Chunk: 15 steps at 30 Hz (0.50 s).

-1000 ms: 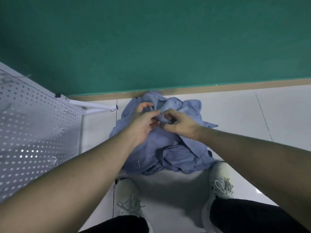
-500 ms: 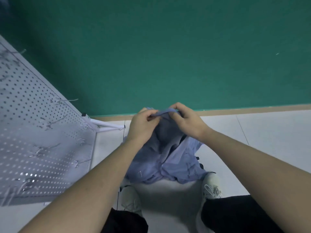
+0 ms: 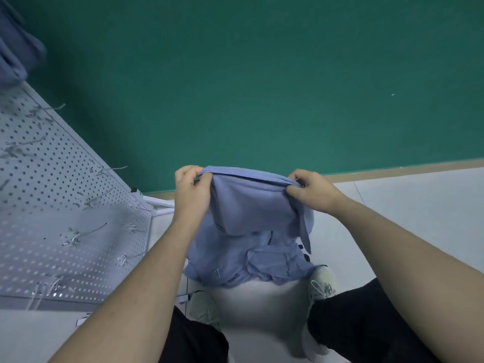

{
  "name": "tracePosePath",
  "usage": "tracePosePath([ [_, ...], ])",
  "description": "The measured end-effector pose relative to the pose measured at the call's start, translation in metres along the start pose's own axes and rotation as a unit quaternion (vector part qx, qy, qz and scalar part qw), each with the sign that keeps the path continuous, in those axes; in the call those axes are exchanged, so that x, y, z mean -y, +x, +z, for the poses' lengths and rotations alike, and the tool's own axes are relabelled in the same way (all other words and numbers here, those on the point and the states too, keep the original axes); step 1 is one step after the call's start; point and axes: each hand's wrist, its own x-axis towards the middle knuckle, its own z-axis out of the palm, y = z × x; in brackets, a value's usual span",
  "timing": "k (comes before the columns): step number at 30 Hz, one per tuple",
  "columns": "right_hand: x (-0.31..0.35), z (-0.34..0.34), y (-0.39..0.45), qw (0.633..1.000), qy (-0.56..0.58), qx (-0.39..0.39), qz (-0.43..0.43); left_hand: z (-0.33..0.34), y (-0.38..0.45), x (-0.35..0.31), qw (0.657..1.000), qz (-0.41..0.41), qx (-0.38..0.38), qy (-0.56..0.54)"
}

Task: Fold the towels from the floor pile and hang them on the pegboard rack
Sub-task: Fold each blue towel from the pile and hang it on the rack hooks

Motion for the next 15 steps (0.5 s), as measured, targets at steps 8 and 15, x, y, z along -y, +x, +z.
tracePosePath([
  [8, 0.027, -0.005, -0.011, 0.983, 0.141, -0.043, -0.106, 0.001, -0.004, 0.0, 0.975, 0.021, 0.07, 0.211],
  [15, 0.05, 0.017, -0.01, 0.978, 0.147, 0.043, -0.139, 0.033, -0.032, -0.018, 0.944, 0.157, 0.289, 0.031],
])
